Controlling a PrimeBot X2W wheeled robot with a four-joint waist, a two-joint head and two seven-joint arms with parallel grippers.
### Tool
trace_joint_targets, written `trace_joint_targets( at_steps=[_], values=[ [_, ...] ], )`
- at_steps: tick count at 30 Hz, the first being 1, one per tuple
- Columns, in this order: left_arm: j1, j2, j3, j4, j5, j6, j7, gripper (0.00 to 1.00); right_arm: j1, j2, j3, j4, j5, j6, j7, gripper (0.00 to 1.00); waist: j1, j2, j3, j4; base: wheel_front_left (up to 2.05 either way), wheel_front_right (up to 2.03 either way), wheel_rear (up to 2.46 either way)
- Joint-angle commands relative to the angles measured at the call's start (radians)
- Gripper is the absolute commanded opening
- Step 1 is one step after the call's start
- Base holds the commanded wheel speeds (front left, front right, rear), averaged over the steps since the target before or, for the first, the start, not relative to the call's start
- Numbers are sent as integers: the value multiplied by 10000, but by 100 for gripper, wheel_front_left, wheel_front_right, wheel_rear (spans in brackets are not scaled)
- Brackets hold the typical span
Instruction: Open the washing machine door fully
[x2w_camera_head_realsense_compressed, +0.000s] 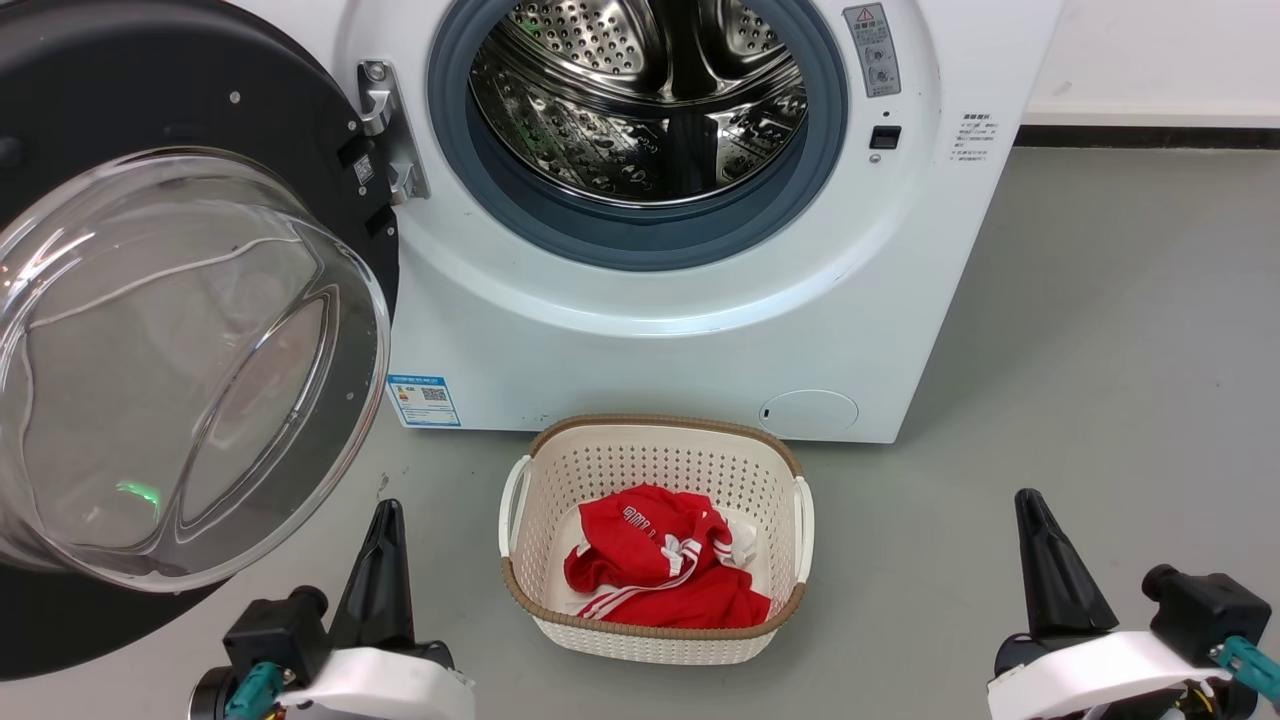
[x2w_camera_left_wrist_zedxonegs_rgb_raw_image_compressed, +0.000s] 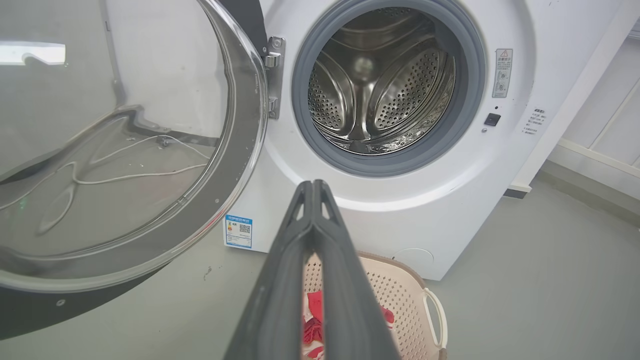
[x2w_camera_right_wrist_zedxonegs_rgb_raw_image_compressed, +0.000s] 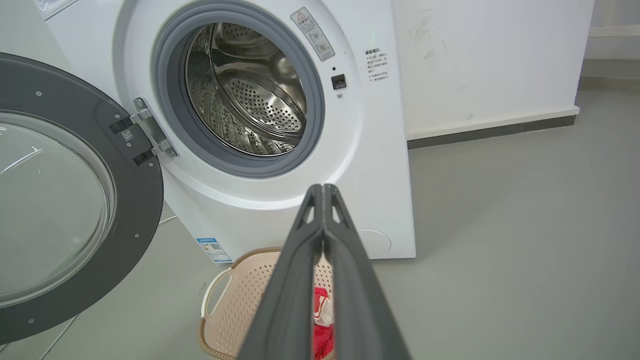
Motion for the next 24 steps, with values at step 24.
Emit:
trace_joint_targets(
  at_steps=[24],
  values=[
    [-684,132,425,401,-4441,-454,942,0,-635,-223,-160,244,4400,-1,804,0,0,0,-27,-6,0,0,0]
  ],
)
